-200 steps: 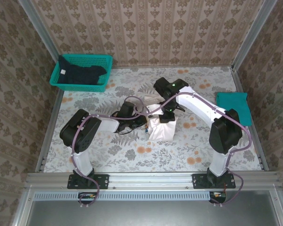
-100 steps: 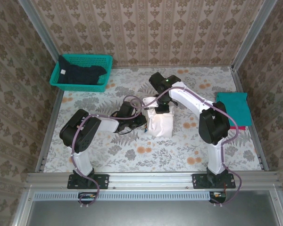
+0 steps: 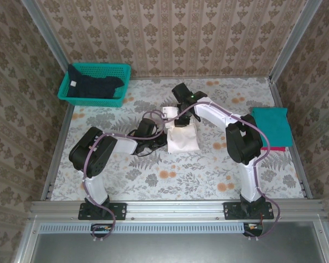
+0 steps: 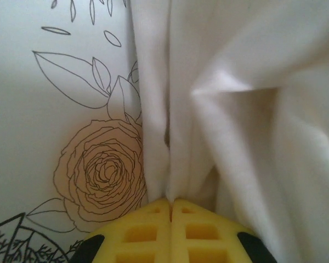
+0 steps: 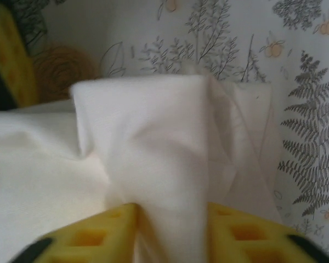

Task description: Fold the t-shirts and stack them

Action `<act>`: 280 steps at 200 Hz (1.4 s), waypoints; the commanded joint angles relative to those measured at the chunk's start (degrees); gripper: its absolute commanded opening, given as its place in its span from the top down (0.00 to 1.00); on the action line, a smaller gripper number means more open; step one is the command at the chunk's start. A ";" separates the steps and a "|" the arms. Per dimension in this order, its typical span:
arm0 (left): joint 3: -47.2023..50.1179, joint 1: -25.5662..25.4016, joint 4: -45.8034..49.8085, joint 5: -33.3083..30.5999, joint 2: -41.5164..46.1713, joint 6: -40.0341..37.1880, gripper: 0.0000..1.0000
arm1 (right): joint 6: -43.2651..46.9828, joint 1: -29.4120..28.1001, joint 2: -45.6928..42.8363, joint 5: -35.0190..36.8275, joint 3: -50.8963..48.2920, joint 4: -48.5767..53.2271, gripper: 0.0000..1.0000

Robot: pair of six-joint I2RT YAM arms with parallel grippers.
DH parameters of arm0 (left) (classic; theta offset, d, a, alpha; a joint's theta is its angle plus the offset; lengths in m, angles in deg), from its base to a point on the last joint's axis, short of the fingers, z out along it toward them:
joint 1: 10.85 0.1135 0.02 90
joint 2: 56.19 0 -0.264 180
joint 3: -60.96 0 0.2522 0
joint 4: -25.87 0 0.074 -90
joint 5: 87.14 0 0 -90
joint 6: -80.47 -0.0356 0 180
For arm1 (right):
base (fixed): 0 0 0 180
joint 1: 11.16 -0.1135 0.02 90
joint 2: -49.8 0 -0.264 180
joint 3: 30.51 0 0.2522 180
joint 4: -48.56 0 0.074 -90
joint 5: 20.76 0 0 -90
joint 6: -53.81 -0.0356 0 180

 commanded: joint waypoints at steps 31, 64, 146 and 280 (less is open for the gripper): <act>3.57 0.88 3.71 -2.12 0.36 -1.26 1.00 | -13.86 1.98 -9.56 -2.17 -12.30 -24.29 0.09; 4.47 1.10 3.70 -3.19 2.24 -2.08 1.00 | -35.22 4.92 -17.72 0.73 -24.10 -37.45 0.08; 3.69 3.09 -1.15 2.49 -1.78 -3.50 1.00 | -87.75 14.82 -20.05 -14.00 -36.91 -38.44 0.13; 3.84 3.97 -1.45 6.16 -2.27 -4.71 1.00 | -85.55 15.10 -17.00 -29.23 -36.55 -44.60 1.00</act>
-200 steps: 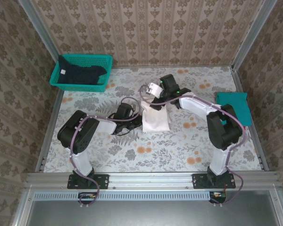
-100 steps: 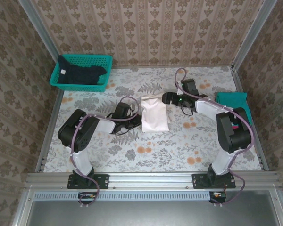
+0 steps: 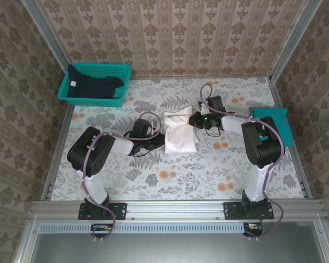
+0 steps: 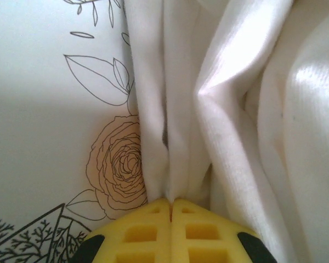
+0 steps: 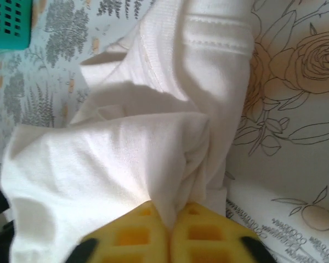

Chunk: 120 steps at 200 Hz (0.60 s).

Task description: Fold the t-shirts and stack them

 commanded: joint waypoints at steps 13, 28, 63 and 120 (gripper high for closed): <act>0.59 0.61 2.65 0.59 -2.62 -2.06 1.00 | 3.58 -0.17 -8.33 -4.52 -2.44 -5.77 1.00; 0.43 0.61 2.24 1.10 -3.13 -2.20 1.00 | 3.71 -0.17 -10.17 -4.73 -3.16 -7.74 1.00; 0.50 0.61 0.25 2.74 -4.19 -1.76 1.00 | 4.53 -0.20 -10.57 -3.14 -2.13 -10.39 1.00; 0.45 0.61 -0.64 3.72 -4.63 -1.67 1.00 | 2.65 -0.29 -2.47 -1.68 4.58 -12.55 1.00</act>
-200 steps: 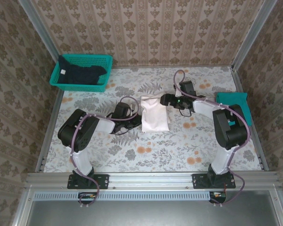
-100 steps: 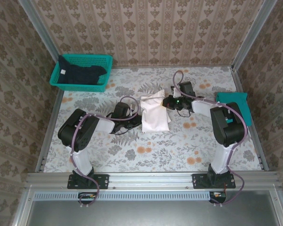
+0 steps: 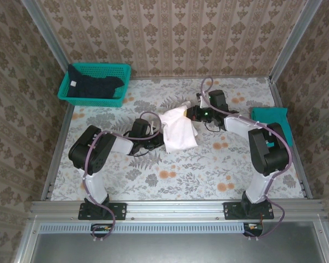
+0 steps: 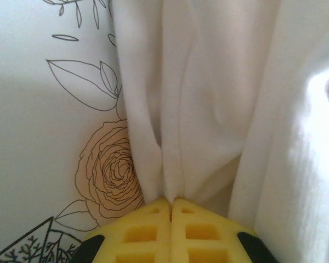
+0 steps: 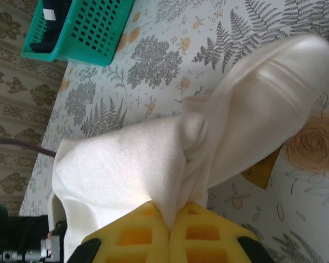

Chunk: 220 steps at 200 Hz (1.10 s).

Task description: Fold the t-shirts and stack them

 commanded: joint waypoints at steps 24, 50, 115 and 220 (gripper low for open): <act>0.80 -0.13 1.95 -0.05 -3.05 -1.30 1.00 | 0.16 0.39 6.69 0.74 7.14 -5.84 1.00; 0.94 -0.10 1.61 0.31 -2.91 -1.22 1.00 | 0.89 0.34 10.65 1.71 9.34 -4.50 1.00; 3.38 -0.09 1.72 -1.80 1.84 -1.24 0.80 | 1.58 0.37 6.67 7.80 4.88 -7.06 0.34; 9.90 1.19 18.47 -20.34 28.74 -8.83 0.44 | 1.04 1.38 -6.47 9.47 -6.76 2.95 0.10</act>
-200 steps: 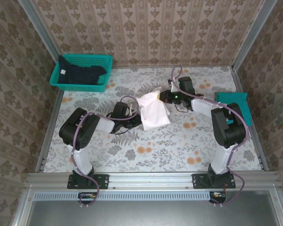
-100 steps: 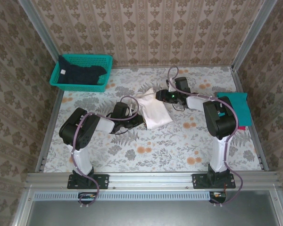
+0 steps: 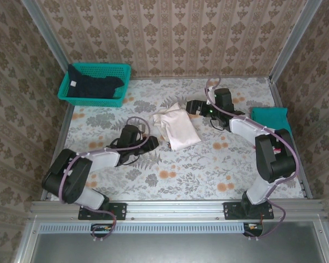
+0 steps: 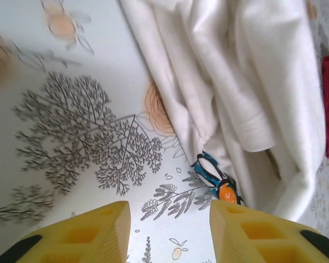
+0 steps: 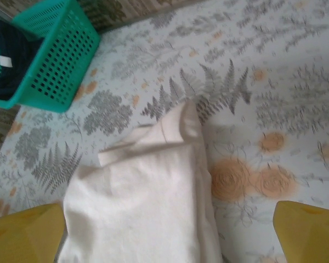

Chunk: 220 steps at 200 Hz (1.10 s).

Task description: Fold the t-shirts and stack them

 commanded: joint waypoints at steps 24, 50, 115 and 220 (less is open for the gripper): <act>-3.22 1.52 8.80 -7.57 5.94 -6.80 0.33 | -6.41 -1.54 0.56 -6.84 -6.74 0.74 0.15; -3.50 2.40 9.27 -7.43 6.76 -7.52 0.23 | -8.14 -5.81 1.23 -6.65 -8.20 0.29 0.19; -3.51 4.92 12.76 -7.86 11.21 -10.02 0.21 | -14.02 -22.38 0.94 0.18 -5.61 -0.81 0.30; -9.95 8.01 17.80 -1.93 2.32 -15.41 0.20 | -36.31 -20.29 -4.88 9.09 -12.39 2.63 0.18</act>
